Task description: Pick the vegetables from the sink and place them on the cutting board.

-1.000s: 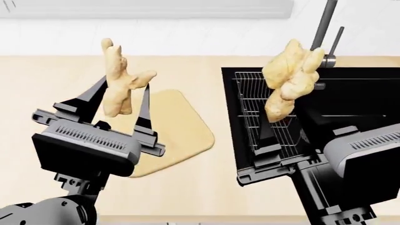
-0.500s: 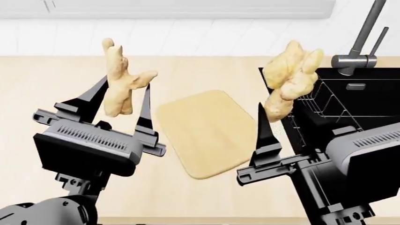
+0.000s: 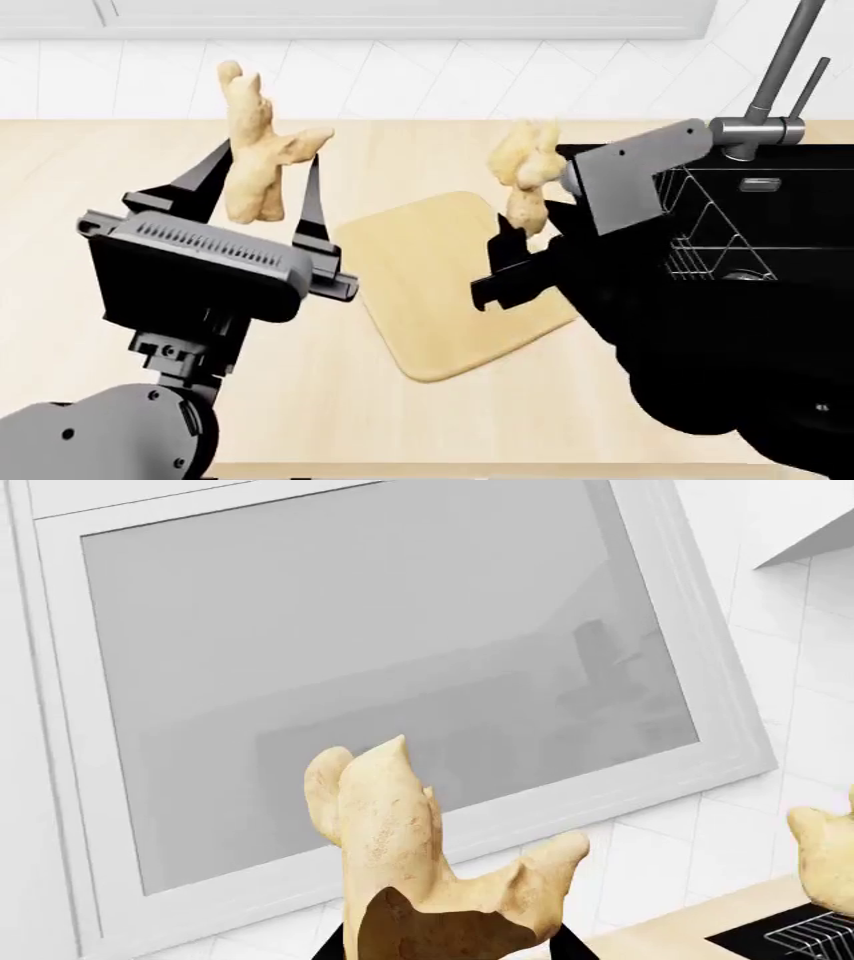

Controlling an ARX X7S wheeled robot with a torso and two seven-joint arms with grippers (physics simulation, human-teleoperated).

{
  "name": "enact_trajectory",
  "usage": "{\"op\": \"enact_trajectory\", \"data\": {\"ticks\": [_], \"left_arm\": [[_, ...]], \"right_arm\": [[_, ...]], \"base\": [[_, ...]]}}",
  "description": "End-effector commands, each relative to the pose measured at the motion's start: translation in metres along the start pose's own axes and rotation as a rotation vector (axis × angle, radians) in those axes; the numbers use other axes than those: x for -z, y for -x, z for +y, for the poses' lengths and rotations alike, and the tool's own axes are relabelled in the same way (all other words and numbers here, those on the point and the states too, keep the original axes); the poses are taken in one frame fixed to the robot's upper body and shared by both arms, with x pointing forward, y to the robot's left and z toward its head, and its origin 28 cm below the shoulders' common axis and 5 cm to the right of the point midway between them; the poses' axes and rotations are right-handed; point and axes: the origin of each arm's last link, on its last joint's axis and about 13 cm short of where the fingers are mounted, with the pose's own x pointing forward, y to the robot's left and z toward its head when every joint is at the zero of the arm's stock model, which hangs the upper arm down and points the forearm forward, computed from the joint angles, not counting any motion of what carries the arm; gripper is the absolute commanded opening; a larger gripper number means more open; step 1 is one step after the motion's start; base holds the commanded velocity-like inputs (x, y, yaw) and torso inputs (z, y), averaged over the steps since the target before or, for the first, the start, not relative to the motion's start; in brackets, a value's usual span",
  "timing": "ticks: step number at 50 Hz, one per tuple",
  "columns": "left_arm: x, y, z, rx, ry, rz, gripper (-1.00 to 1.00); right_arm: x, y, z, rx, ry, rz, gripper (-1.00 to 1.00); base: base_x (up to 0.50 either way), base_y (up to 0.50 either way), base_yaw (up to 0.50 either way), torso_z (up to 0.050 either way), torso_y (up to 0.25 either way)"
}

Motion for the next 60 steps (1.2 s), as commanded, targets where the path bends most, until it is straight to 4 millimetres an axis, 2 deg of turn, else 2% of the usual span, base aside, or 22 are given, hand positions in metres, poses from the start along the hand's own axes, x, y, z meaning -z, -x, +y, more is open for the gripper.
{"op": "enact_trajectory", "data": {"ticks": [1, 12, 33, 57, 58, 60], "left_arm": [[-0.002, -0.003, -0.001, -0.006, 0.025, 0.008, -1.0], [-0.002, -0.002, -0.003, 0.003, 0.021, 0.008, -1.0], [-0.002, -0.001, -0.002, -0.002, 0.02, 0.004, -1.0], [-0.002, 0.0, -0.001, -0.009, 0.015, 0.003, -1.0], [-0.002, 0.0, -0.001, -0.009, 0.015, 0.003, -1.0], [-0.002, 0.0, -0.001, -0.009, 0.015, 0.003, -1.0]], "right_arm": [[-0.02, -0.018, -0.009, -0.068, -0.064, 0.166, -1.0], [-0.022, -0.022, -0.012, -0.101, -0.143, 0.233, -1.0], [-0.013, -0.031, -0.009, -0.1, -0.116, 0.373, -1.0], [-0.008, -0.033, -0.006, -0.1, -0.094, 0.413, -1.0], [-0.008, -0.033, -0.006, -0.1, -0.093, 0.414, 1.0], [-0.007, -0.033, -0.006, -0.101, -0.091, 0.414, 1.0]], "base": [[0.0, 0.0, 0.0, 0.0, 0.0], [0.0, 0.0, 0.0, 0.0, 0.001], [0.0, 0.0, 0.0, 0.0, 0.0], [0.0, 0.0, 0.0, 0.0, 0.0], [0.0, 0.0, 0.0, 0.0, 0.0], [0.0, 0.0, 0.0, 0.0, 0.0]]}}
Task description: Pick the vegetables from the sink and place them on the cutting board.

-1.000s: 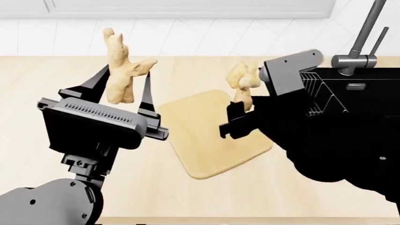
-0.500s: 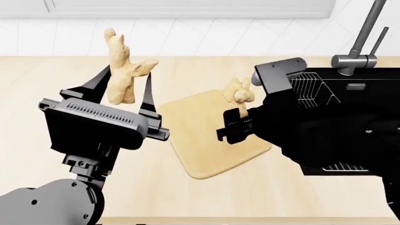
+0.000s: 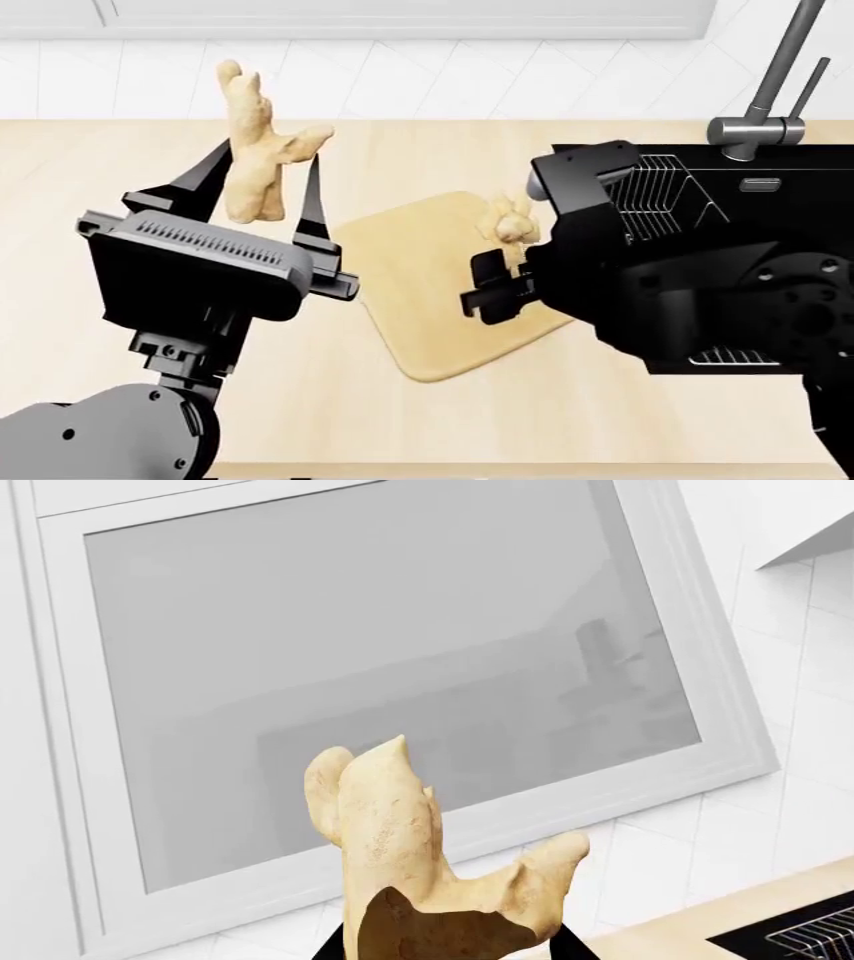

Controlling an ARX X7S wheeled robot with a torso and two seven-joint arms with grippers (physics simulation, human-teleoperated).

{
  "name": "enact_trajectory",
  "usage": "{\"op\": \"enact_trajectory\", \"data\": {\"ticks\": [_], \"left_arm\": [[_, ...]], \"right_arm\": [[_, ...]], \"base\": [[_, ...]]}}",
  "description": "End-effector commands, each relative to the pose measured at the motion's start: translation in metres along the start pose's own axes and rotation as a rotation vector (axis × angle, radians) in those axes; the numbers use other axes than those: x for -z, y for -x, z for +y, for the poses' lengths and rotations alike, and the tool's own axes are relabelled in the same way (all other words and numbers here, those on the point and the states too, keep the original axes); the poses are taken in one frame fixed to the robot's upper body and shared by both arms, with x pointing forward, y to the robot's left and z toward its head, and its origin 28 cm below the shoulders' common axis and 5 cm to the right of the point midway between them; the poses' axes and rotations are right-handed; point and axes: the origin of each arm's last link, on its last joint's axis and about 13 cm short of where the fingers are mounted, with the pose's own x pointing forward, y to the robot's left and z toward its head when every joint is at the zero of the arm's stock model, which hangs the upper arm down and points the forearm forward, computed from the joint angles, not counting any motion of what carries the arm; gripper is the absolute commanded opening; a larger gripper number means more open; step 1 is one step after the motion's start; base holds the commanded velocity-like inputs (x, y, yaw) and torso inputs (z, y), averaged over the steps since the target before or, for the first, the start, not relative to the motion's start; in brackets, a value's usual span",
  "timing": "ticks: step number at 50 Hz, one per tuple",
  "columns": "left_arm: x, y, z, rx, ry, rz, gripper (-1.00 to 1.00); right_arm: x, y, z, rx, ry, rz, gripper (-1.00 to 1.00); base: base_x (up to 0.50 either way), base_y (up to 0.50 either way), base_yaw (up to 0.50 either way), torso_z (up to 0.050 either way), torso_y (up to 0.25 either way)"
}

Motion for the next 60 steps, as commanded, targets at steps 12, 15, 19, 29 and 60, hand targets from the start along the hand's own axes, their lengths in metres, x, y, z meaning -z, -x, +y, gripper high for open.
{"op": "enact_trajectory", "data": {"ticks": [12, 15, 19, 29, 60], "left_arm": [[-0.001, 0.0, 0.001, -0.007, 0.014, -0.002, -1.0], [-0.002, 0.001, 0.001, -0.008, 0.014, -0.002, -1.0], [-0.001, 0.0, 0.001, -0.007, 0.013, -0.001, -1.0], [0.008, -0.015, -0.008, 0.07, 0.037, 0.061, -1.0], [0.064, -0.103, -0.035, 0.223, 0.304, 0.47, -1.0]], "right_arm": [[-0.001, -0.001, 0.002, -0.001, 0.017, 0.0, 1.0], [-0.001, -0.001, 0.002, 0.0, 0.017, -0.001, 1.0], [-0.002, 0.0, 0.001, 0.001, 0.016, -0.005, 1.0], [-0.01, 0.01, -0.001, 0.048, 0.034, -0.046, 1.0], [-0.021, 0.109, -0.003, 0.21, 0.027, -0.362, 1.0]], "base": [[0.0, 0.0, 0.0, 0.0, 0.0], [0.0, 0.0, 0.0, 0.0, 0.0], [0.0, 0.0, 0.0, 0.0, 0.0], [0.0, 0.0, 0.0, 0.0, 0.0], [0.0, 0.0, 0.0, 0.0, 0.0]]}}
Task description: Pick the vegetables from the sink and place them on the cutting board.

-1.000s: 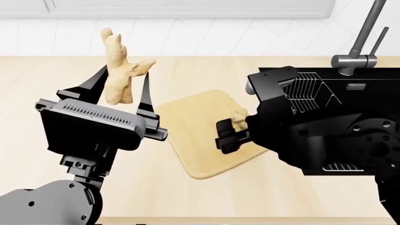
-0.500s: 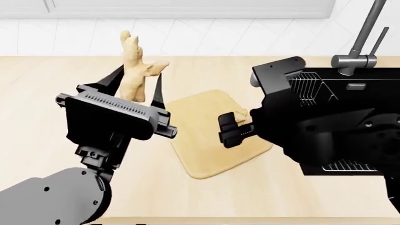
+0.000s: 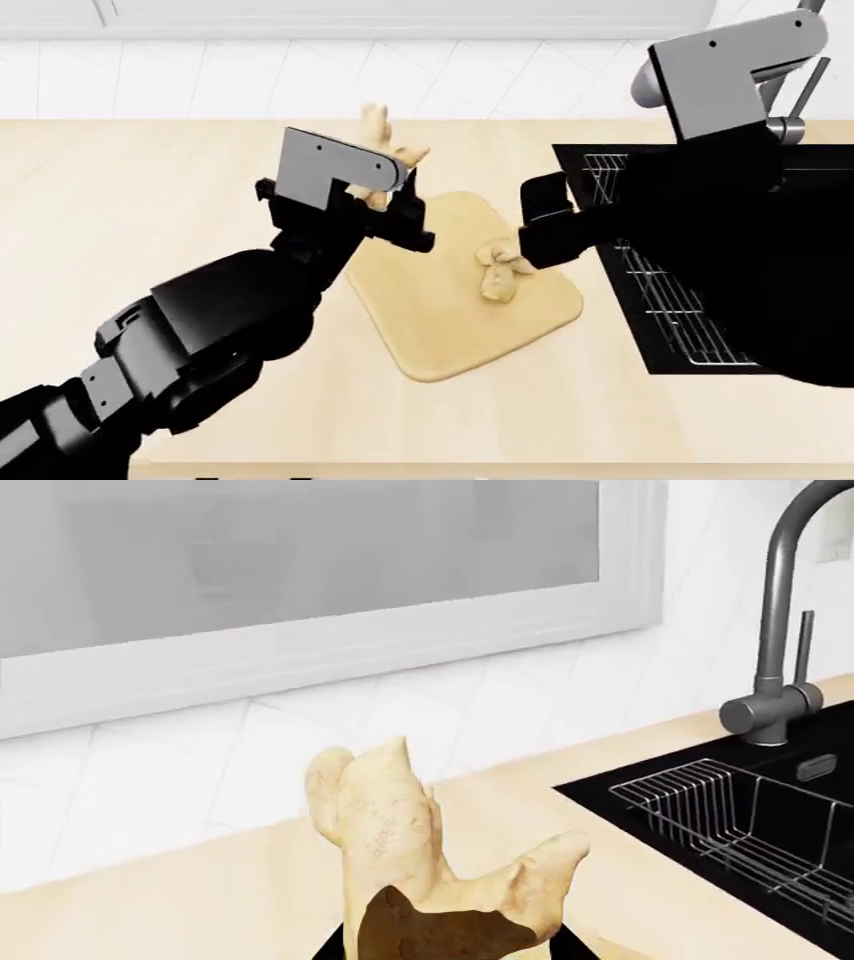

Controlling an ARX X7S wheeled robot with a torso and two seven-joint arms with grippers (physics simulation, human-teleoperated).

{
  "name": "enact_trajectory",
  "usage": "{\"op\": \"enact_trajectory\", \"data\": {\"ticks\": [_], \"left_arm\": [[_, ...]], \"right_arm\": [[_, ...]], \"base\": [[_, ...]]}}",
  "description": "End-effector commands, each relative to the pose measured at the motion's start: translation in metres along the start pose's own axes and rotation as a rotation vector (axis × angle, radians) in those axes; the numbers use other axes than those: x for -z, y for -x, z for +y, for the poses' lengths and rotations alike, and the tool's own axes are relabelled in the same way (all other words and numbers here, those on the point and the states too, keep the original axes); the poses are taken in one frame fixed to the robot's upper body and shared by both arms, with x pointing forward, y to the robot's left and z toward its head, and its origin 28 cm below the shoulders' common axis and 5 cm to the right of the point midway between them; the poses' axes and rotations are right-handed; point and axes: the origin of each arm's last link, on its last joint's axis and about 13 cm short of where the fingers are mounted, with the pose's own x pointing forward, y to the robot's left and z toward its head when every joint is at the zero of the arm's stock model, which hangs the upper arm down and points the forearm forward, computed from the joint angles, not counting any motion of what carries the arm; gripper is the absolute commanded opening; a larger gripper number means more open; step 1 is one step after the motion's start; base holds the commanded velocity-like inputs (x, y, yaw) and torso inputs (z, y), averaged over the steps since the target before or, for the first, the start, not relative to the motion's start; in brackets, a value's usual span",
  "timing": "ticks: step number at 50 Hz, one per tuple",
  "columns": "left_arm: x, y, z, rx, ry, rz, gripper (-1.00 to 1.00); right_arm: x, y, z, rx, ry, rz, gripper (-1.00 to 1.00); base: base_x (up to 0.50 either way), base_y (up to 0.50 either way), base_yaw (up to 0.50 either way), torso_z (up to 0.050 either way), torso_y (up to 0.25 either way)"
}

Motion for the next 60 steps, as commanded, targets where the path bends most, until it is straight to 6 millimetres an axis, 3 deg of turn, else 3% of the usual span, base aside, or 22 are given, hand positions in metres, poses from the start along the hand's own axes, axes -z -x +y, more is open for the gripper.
{"op": "enact_trajectory", "data": {"ticks": [1, 22, 49, 50, 60], "left_arm": [[0.013, -0.023, 0.002, -0.001, 0.107, 0.106, -1.0], [0.048, -0.027, -0.001, 0.009, 0.109, 0.238, -1.0], [0.06, -0.026, -0.004, 0.018, 0.086, 0.28, -1.0], [0.059, -0.025, -0.004, 0.019, 0.085, 0.279, 1.0], [0.058, -0.025, -0.004, 0.014, 0.08, 0.274, 1.0]], "right_arm": [[-0.002, 0.022, -0.006, 0.049, -0.029, -0.077, 1.0], [-0.001, 0.022, -0.002, 0.028, -0.021, -0.088, 1.0], [0.004, 0.016, -0.001, 0.007, -0.021, -0.068, 1.0], [0.004, 0.016, -0.001, 0.007, -0.021, -0.069, 1.0], [0.004, 0.015, 0.0, 0.002, -0.02, -0.068, 1.0]], "base": [[0.0, 0.0, 0.0, 0.0, 0.0], [0.0, 0.0, 0.0, 0.0, 0.0], [0.0, 0.0, 0.0, 0.0, 0.0], [0.0, 0.0, 0.0, 0.0, 0.0], [0.0, 0.0, 0.0, 0.0, 0.001]]}}
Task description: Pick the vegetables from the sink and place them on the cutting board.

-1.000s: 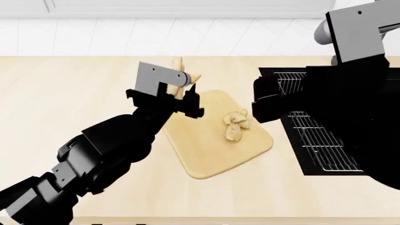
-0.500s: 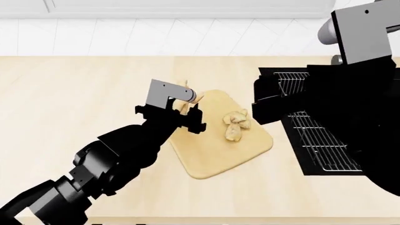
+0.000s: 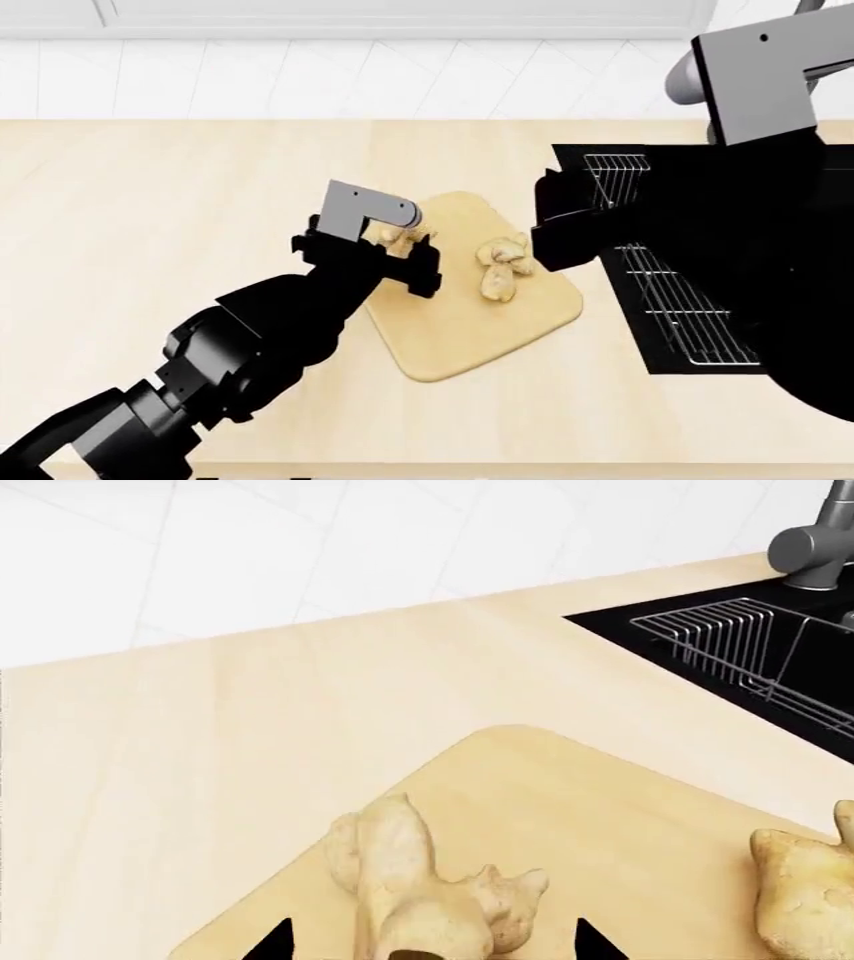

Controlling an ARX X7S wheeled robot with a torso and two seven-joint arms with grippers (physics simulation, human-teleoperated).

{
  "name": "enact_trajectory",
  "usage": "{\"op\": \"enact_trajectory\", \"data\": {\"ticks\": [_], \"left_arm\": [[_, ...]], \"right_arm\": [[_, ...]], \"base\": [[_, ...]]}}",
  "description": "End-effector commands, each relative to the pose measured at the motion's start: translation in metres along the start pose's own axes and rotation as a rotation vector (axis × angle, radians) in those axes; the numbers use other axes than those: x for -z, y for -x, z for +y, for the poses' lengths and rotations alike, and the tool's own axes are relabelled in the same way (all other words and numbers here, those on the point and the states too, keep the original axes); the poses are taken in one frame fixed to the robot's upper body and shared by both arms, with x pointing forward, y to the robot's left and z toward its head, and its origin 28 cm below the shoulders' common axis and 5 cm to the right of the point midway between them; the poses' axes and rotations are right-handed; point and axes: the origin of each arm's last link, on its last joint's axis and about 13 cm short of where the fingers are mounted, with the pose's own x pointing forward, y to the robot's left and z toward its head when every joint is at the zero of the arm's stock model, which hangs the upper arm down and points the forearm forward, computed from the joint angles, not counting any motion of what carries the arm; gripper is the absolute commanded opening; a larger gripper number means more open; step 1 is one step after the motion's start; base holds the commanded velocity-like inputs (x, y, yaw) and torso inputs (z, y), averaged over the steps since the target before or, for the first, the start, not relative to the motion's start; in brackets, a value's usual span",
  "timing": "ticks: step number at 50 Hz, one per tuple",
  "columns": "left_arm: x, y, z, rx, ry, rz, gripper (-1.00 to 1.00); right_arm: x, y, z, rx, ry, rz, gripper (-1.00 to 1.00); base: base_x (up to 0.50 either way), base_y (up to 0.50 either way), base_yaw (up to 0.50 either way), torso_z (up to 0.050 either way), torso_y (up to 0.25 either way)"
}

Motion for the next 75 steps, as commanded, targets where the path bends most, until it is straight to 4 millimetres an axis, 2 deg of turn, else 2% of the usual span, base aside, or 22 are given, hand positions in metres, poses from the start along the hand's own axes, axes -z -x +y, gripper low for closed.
{"op": "enact_trajectory", "data": {"ticks": [1, 10, 17, 29, 34, 44, 50, 56, 63, 75], "left_arm": [[0.0, 0.001, 0.0, -0.003, 0.001, -0.002, 1.0], [0.0, 0.001, -0.001, -0.002, -0.003, -0.004, 1.0], [-0.016, 0.012, -0.001, -0.001, -0.006, -0.067, 1.0], [-0.064, 0.057, -0.006, -0.019, -0.043, -0.303, 1.0], [-0.075, 0.08, -0.007, -0.023, -0.028, -0.407, 1.0], [-0.061, 0.133, -0.009, -0.101, -0.014, -0.564, 1.0], [-0.049, 0.154, -0.014, -0.125, -0.035, -0.638, 1.0], [-0.038, 0.159, -0.014, -0.164, -0.04, -0.679, 1.0], [-0.038, 0.161, -0.013, -0.178, -0.037, -0.723, 1.0], [-0.043, 0.173, -0.017, -0.233, -0.015, -0.864, 1.0]], "right_arm": [[0.001, -0.002, 0.0, -0.007, -0.001, 0.003, 1.0], [0.002, -0.003, 0.0, -0.008, -0.003, 0.007, 1.0], [0.001, -0.001, 0.0, -0.006, -0.002, 0.004, 1.0], [0.003, -0.001, 0.001, -0.01, -0.005, -0.006, 1.0], [0.005, 0.0, 0.002, -0.036, -0.031, -0.069, 1.0], [0.028, 0.0, 0.014, -0.051, -0.068, -0.275, 1.0], [0.047, 0.002, 0.024, -0.006, -0.042, -0.37, 1.0], [0.065, 0.003, 0.028, 0.003, 0.017, -0.467, 1.0], [0.082, 0.007, 0.03, 0.03, 0.036, -0.615, 1.0], [0.09, 0.019, 0.026, 0.075, -0.028, -0.693, 1.0]], "base": [[0.0, 0.0, 0.0, 0.0, 0.0], [0.0, 0.0, 0.0, 0.0, 0.0], [0.0, 0.0, 0.0, 0.0, 0.0], [0.0, 0.0, 0.0, 0.0, 0.0], [0.0, 0.0, 0.0, 0.0, 0.0], [0.0, 0.0, 0.0, 0.0, 0.0], [0.0, 0.0, 0.0, 0.0, 0.0], [0.0, 0.0, 0.0, 0.0, 0.0], [0.0, 0.0, 0.0, 0.0, 0.0], [0.0, 0.0, 0.0, 0.0, 0.0]]}}
